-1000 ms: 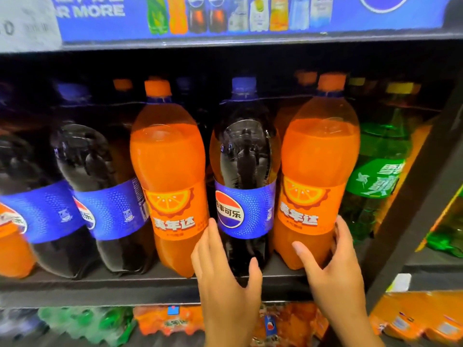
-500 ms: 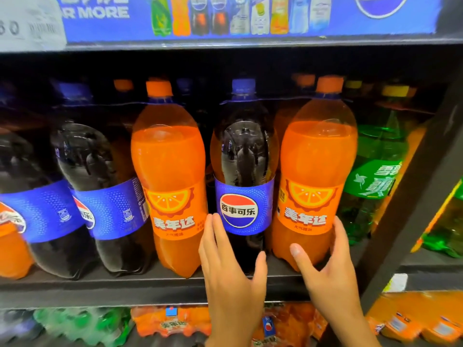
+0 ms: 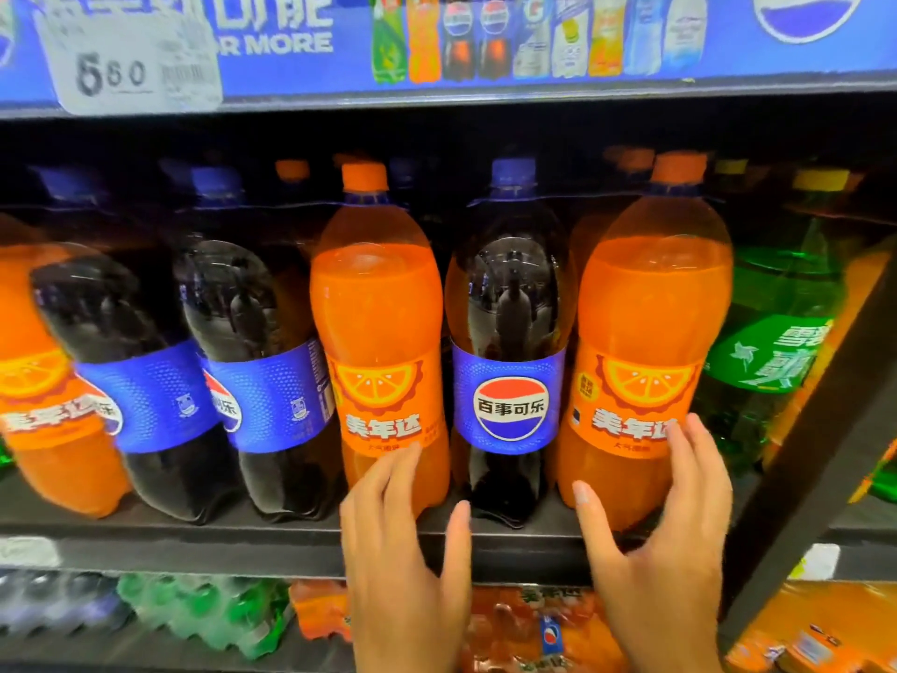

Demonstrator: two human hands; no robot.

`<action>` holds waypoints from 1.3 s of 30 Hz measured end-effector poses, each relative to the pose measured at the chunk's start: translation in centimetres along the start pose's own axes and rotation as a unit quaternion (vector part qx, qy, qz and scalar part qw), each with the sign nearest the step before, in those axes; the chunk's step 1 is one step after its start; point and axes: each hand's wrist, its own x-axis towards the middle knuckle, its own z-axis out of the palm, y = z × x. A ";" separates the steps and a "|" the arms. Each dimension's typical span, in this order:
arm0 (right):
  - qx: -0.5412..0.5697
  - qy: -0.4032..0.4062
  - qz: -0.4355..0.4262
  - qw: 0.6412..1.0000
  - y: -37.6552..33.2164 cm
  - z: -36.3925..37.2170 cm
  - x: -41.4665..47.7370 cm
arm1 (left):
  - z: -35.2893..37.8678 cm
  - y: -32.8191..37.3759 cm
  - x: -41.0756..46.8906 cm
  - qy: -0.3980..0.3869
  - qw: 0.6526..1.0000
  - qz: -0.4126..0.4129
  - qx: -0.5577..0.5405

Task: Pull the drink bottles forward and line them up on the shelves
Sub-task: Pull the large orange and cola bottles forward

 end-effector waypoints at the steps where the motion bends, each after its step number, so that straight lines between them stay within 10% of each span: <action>1: 0.018 0.004 -0.054 0.998 -1.6 0.6 -1.2 | -1.6 -1.5 0.3 0.033 0.999 -0.005 0.011; 6: 0.077 -0.148 -0.123 0.978 -9.0 6.2 -5.2 | -7.8 -9.0 2.6 0.096 0.984 -0.131 0.076; 15: 0.055 -0.047 -0.131 0.989 -11.4 10.3 -5.7 | -9.0 -12.1 4.8 0.012 0.995 -0.079 0.064; 23: 0.161 -0.155 -0.068 0.972 -17.3 13.9 -7.0 | -7.0 -11.3 4.6 0.003 0.988 -0.150 -0.021; 39: -0.076 -0.090 -0.002 0.993 -20.0 18.9 -8.6 | -12.8 -18.3 6.1 0.013 0.982 -0.189 0.025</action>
